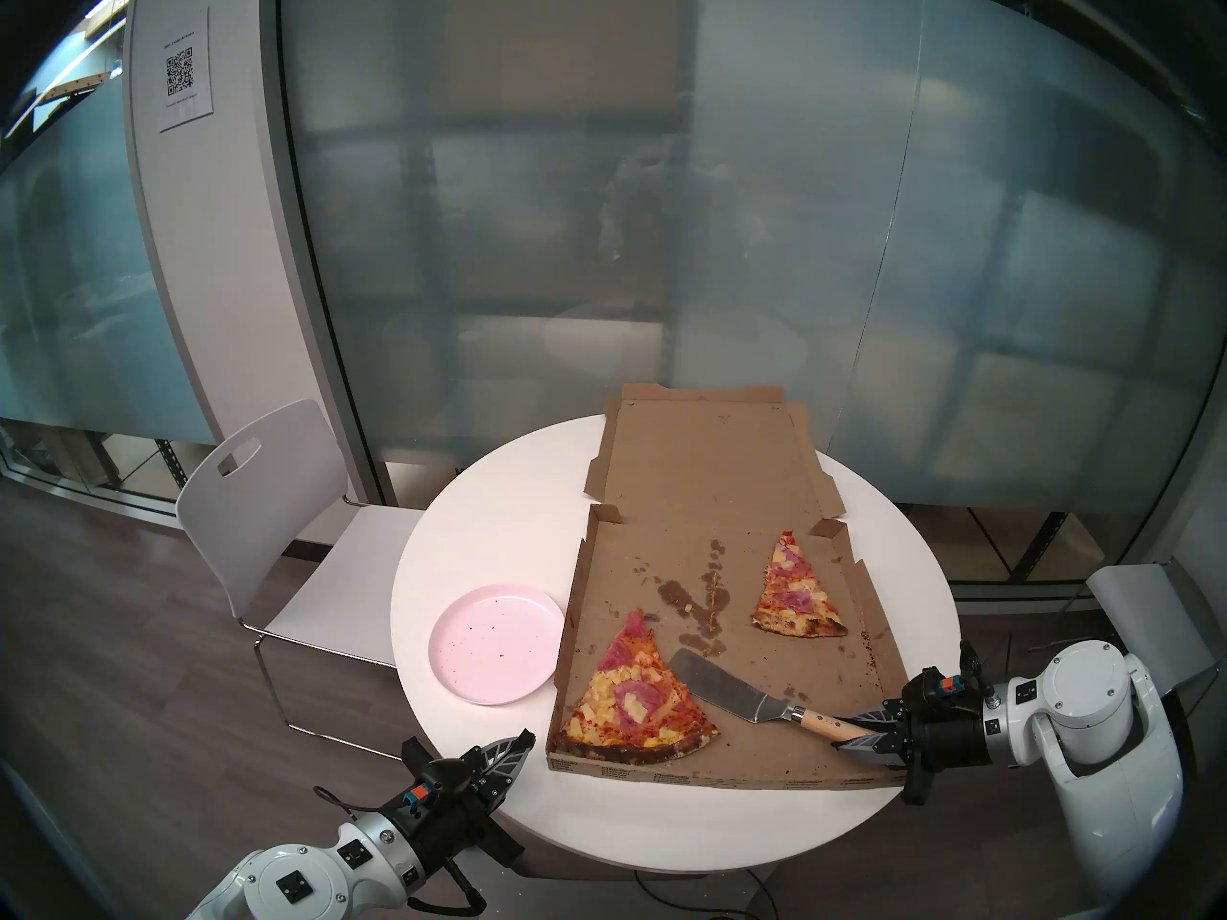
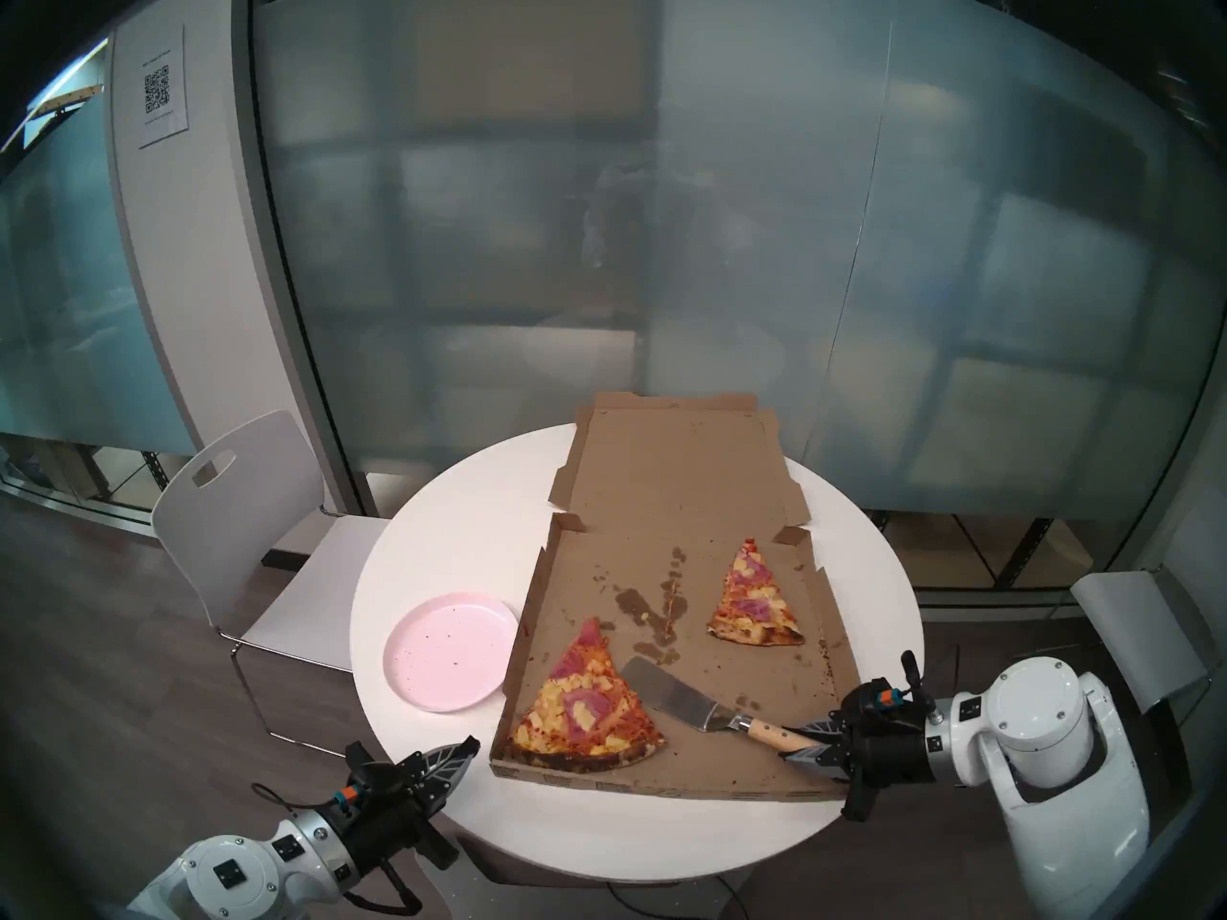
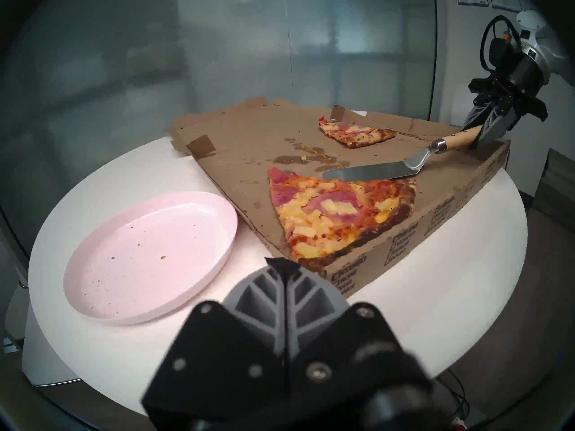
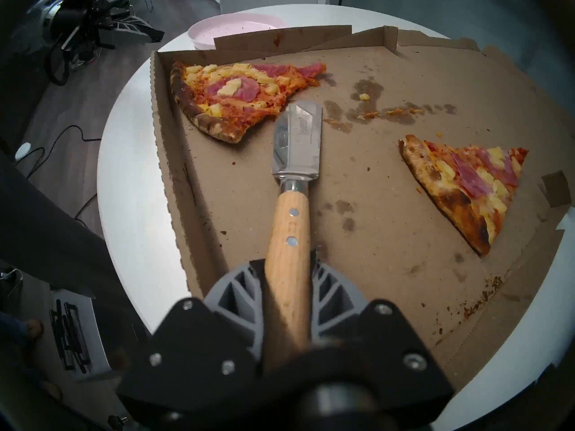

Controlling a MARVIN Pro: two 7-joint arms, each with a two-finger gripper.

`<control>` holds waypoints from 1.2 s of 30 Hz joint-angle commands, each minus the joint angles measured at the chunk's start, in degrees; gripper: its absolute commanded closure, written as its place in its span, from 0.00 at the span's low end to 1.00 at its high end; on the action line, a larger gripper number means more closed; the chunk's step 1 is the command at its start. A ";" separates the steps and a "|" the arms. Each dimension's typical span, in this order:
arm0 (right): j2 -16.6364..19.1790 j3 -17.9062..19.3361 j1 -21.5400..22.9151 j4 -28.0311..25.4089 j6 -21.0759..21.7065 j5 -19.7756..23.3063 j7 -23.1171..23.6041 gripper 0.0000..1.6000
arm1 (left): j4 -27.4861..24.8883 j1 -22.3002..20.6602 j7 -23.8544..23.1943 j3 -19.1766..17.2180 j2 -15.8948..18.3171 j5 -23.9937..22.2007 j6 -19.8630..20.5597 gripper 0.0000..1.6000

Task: Put pizza slice onto the plate

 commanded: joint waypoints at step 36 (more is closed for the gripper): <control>1.68 -2.78 3.04 1.61 0.45 -0.49 1.52 1.00 | 21.72 -11.56 -0.18 3.86 -2.34 2.18 -5.74 0.96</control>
